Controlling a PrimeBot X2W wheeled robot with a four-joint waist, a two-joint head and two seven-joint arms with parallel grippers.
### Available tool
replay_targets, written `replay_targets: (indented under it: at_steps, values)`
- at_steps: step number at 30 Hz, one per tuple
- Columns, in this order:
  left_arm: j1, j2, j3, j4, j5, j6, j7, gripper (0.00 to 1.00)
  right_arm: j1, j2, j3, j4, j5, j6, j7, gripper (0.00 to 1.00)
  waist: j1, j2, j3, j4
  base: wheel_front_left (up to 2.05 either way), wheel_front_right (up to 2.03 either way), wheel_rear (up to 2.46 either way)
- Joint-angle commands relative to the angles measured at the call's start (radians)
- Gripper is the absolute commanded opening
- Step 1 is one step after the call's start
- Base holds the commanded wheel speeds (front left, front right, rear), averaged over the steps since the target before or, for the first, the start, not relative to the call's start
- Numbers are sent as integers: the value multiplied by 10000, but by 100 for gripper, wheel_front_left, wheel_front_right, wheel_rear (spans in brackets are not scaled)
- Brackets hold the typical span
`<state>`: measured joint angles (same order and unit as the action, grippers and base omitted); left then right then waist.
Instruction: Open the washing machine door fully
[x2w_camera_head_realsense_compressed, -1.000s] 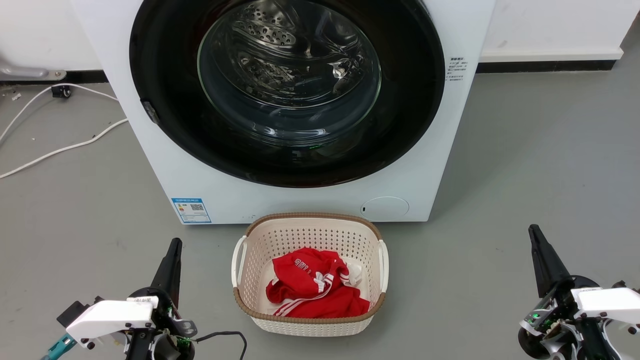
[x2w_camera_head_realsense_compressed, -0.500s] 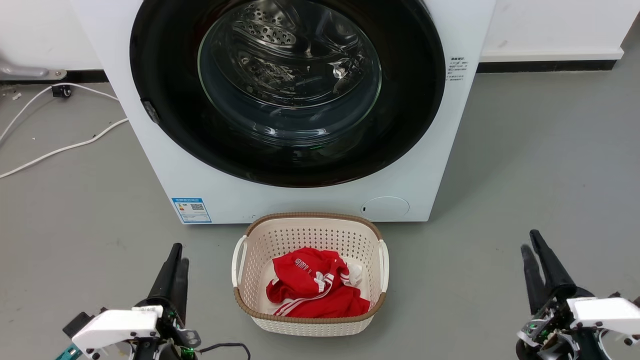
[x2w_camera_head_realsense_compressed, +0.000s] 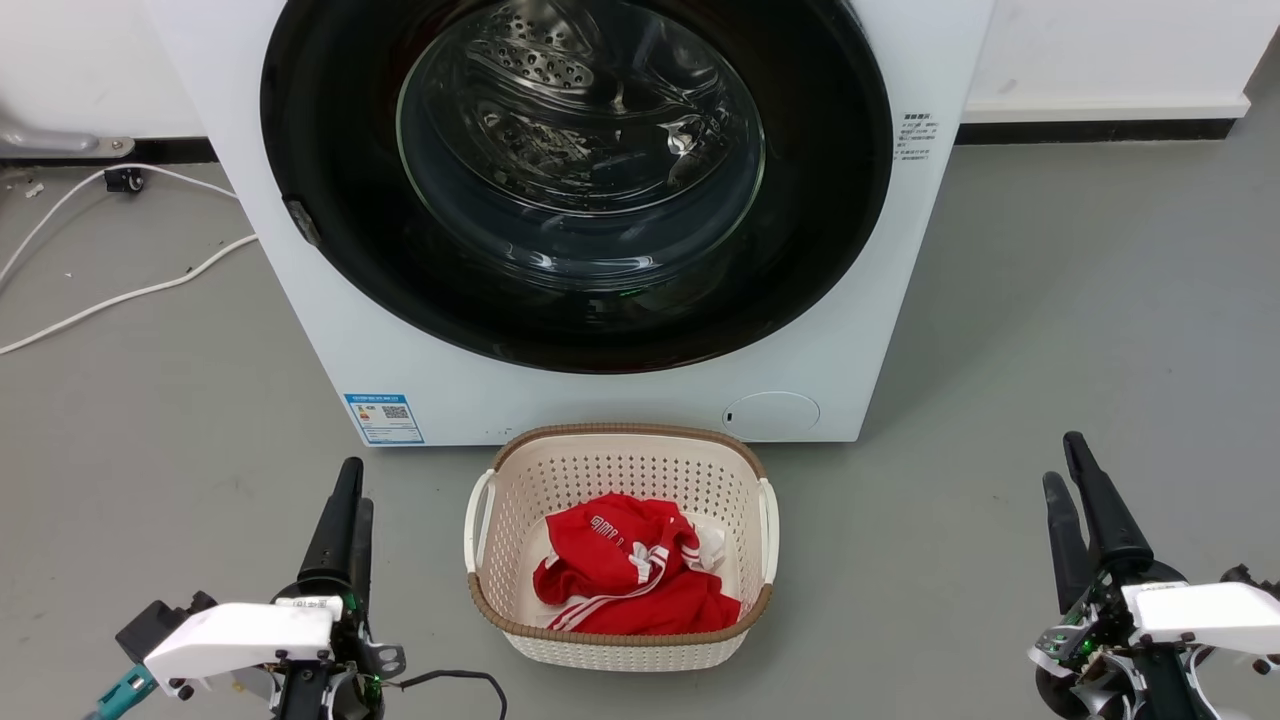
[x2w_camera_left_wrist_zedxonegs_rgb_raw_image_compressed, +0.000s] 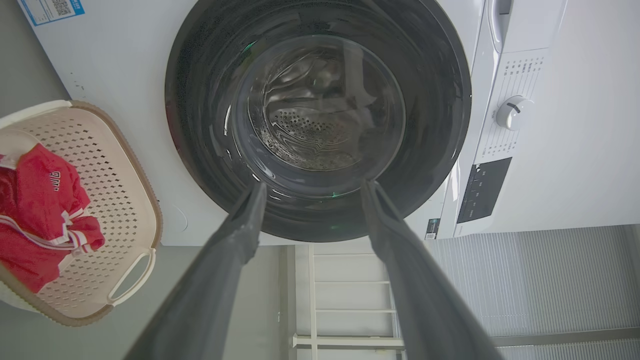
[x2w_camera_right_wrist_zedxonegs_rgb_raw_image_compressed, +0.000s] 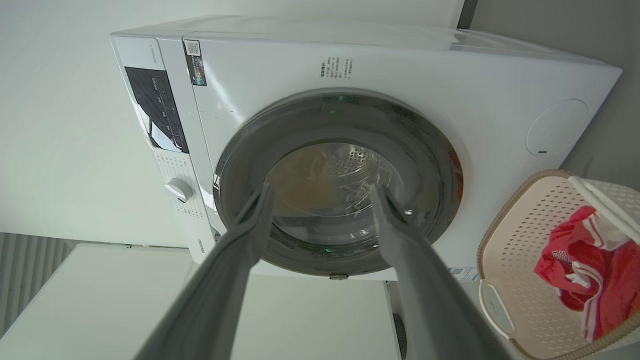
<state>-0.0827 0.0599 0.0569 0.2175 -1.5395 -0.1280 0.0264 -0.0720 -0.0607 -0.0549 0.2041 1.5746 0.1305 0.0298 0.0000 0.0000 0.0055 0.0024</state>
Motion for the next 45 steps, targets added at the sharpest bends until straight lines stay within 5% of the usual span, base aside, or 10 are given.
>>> replay_targets:
  at_steps: [1,45]
  values:
    - [-295,33,-3,-364,488,-15,-144,100,-104,-17,65,-354,-482,2,-147,100,0,0,7,4,0,0,0]
    - [4,-35,-789,-1789,9279,142,-1651,100,417,52,679,-1506,-10216,2,-1662,100,0,0,-41,116,0,0,0]
